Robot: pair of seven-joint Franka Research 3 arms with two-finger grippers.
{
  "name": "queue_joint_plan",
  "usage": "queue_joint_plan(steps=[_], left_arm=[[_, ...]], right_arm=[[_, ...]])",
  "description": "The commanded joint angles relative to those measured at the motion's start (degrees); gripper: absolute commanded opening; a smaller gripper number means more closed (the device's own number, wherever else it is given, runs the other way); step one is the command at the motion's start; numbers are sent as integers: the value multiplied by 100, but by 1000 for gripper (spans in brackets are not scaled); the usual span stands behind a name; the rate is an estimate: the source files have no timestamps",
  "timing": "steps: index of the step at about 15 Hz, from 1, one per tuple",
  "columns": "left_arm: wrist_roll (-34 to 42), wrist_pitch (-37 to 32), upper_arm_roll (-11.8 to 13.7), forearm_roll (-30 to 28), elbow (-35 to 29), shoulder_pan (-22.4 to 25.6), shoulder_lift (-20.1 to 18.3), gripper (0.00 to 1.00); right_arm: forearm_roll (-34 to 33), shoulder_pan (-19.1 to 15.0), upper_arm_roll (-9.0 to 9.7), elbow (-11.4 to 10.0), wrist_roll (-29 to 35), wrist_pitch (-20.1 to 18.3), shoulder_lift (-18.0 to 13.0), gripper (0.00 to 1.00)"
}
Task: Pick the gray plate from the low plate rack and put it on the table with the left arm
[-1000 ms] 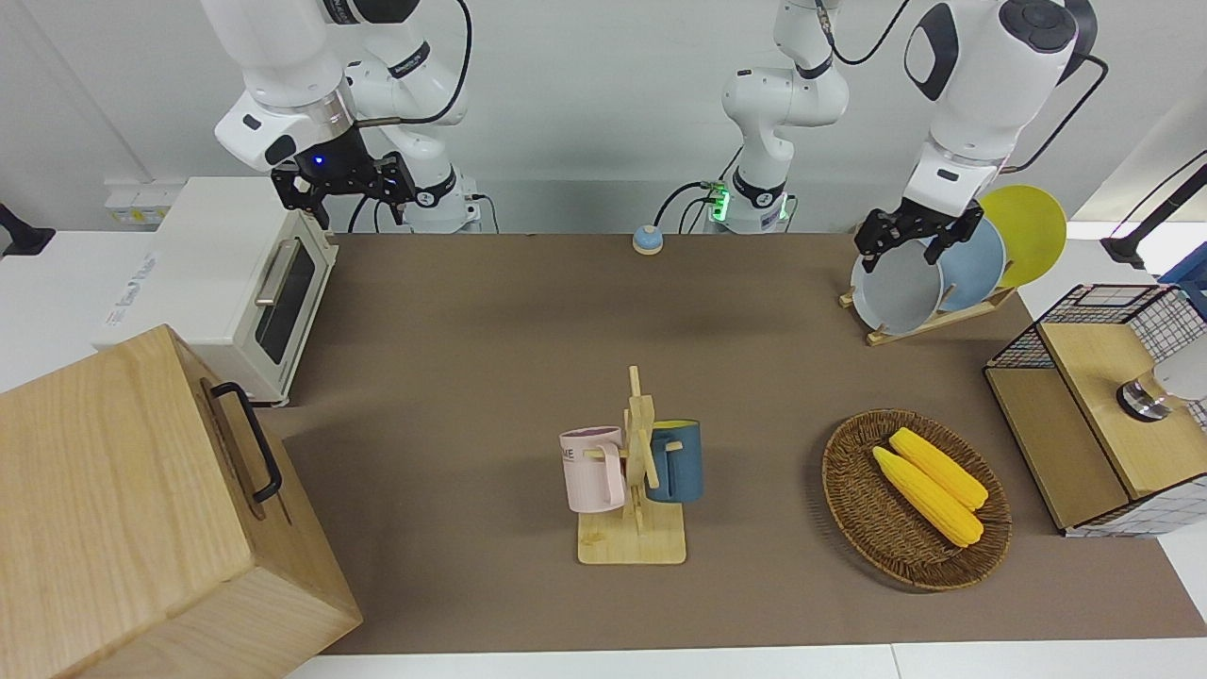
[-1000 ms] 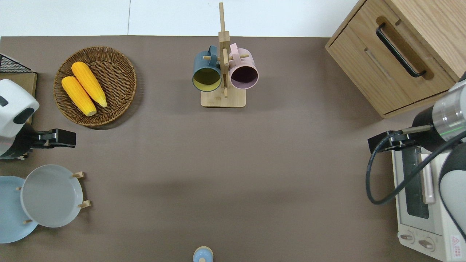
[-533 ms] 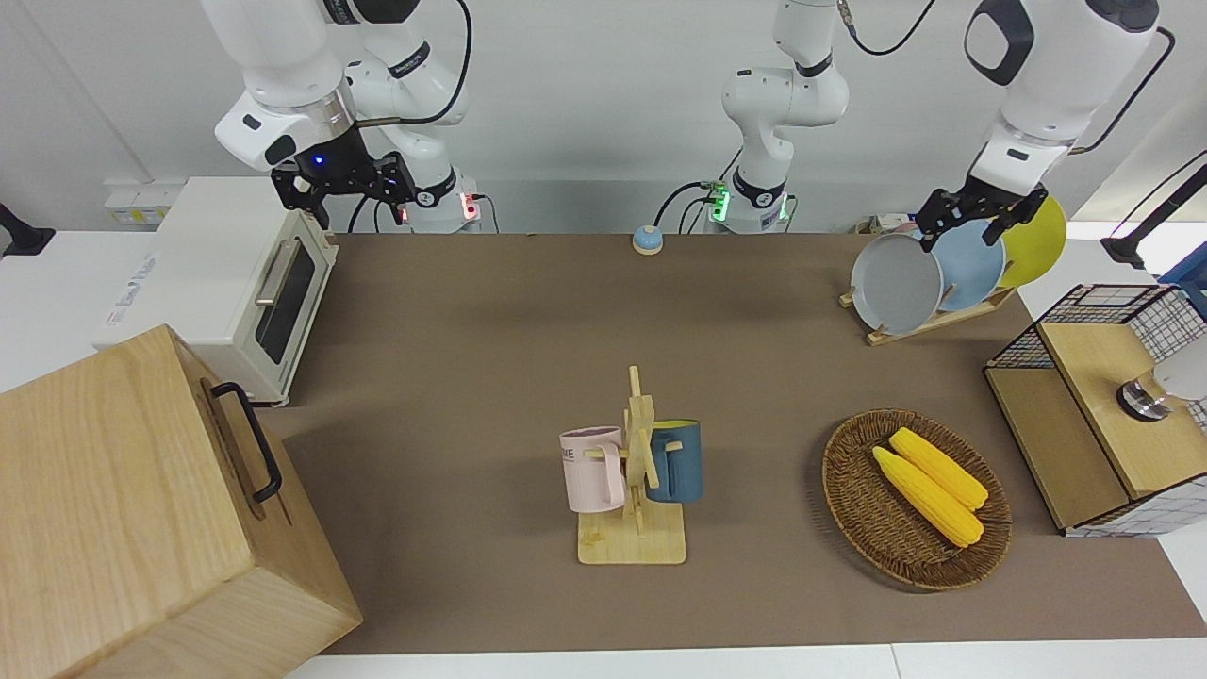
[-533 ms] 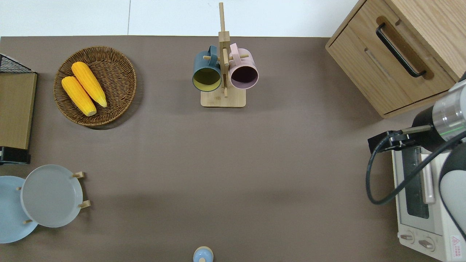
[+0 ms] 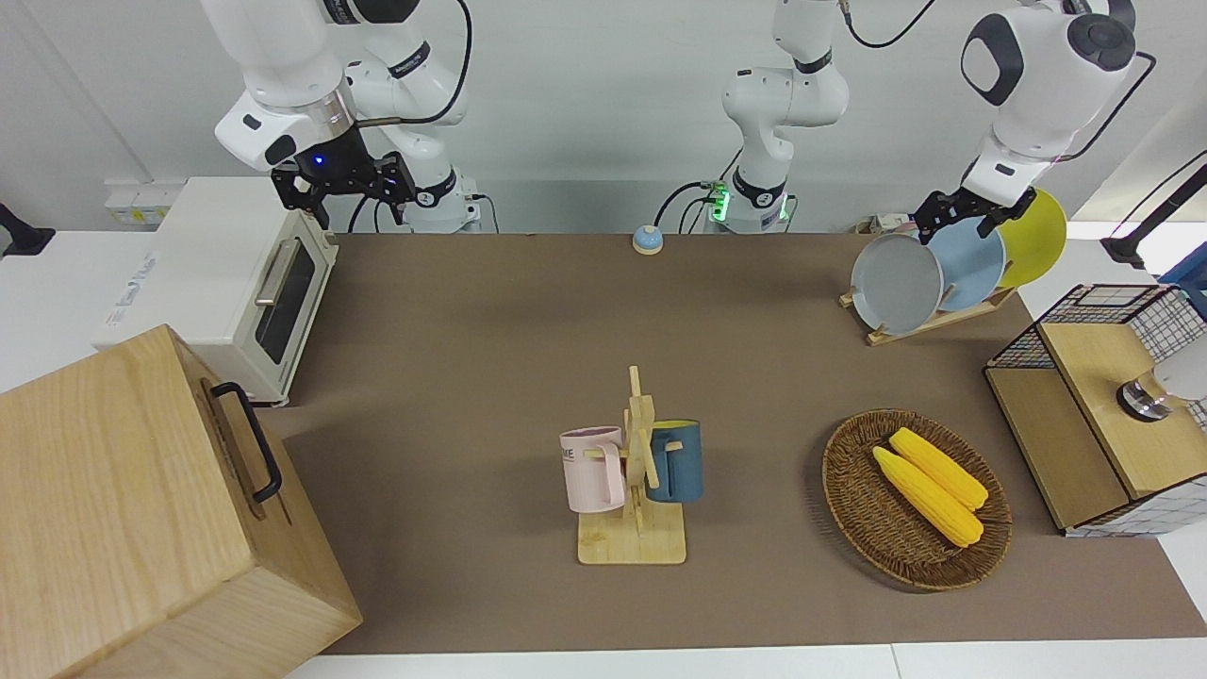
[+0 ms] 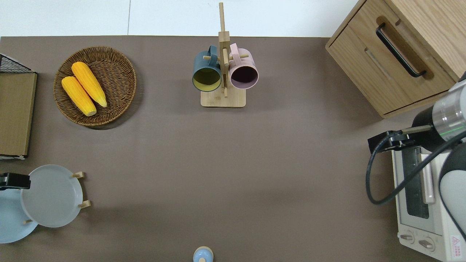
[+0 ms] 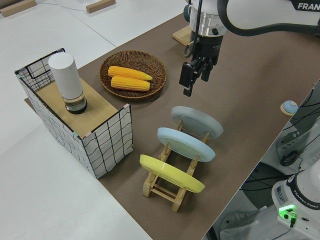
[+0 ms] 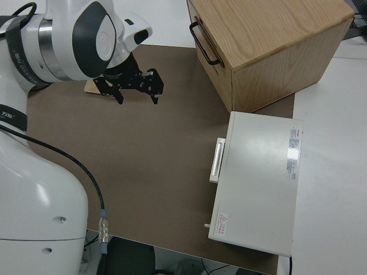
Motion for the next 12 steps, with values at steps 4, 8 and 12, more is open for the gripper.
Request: queue_joint_plan(steps=[4,8,12], left_arm=[[-22,901,510,138,-966,-126,-336,987],[-30,928,545,138,-1037,-126,-327,960],[-74,1113,563,138,-1292,-117,-327,926]], right_arm=[[-28,-132,121,41,68,-62,-12,983],[-37,-132,121,41,68,-62,-12,983],[-37,-132,121,33,68,-62,-12,983]])
